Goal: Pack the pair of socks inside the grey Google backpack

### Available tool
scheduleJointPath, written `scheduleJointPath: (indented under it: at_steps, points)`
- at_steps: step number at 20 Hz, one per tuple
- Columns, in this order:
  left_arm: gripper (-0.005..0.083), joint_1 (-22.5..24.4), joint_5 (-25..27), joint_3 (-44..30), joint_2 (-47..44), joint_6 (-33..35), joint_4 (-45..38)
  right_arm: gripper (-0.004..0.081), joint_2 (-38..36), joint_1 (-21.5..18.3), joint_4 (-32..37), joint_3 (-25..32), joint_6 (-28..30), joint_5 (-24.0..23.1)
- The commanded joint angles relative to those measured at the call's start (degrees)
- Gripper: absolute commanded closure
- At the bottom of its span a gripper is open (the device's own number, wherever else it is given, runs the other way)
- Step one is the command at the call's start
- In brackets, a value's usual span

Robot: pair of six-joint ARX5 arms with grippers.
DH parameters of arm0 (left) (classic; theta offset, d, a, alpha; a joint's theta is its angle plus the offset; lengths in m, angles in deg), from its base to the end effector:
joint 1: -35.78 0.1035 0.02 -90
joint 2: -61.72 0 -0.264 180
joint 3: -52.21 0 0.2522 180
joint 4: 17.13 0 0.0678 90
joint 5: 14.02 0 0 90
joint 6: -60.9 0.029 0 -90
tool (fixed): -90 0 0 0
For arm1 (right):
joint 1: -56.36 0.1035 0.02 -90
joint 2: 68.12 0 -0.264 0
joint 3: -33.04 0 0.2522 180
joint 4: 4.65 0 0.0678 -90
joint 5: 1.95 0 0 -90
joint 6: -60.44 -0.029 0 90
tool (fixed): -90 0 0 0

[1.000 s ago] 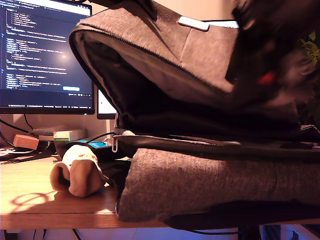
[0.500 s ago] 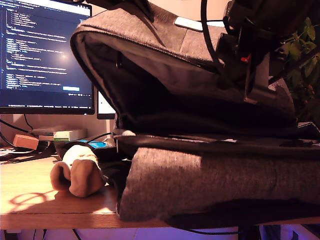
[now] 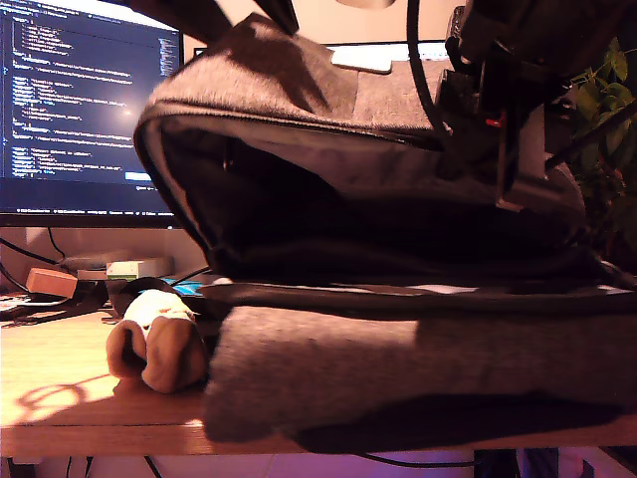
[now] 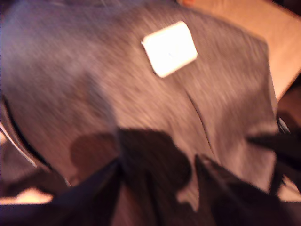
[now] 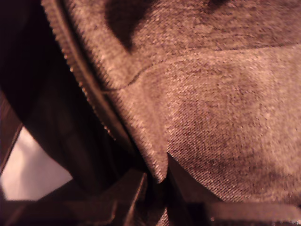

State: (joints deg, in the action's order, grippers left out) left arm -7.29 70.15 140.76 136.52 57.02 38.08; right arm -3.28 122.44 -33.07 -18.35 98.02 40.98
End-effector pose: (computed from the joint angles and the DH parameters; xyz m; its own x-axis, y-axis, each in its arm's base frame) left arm 0.1939 -0.1853 0.3542 0.4753 -0.5833 -0.6587 0.7006 0.7038 -0.1178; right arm 0.1079 0.1909 0.2254 0.8749 0.1668 -0.4546 -0.4833 0.2418 -0.8414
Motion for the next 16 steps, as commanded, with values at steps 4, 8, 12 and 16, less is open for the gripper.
scheduleJointPath:
  at_steps: [4,8,12,16]
  points:
    - [0.0242,-0.55,-0.24,1.11,-6.25,0.26,3.74,0.0783,-0.26,-0.24,1.66,-0.74,-0.26,0.2]
    - [0.0271,0.28,8.0,1.09,-10.01,0.92,9.62,0.0783,-0.42,-0.2,1.73,-1.31,-0.28,0.22]
    - [0.0285,5.55,13.94,0.83,-9.99,-0.81,13.4,0.0783,-0.42,-0.2,-0.13,-5.09,-0.59,0.11]
    - [0.0346,12.59,13.07,-0.63,-10.01,-3.17,14.19,0.0783,-0.63,-0.2,-4.15,-10.34,-3.69,0.22]
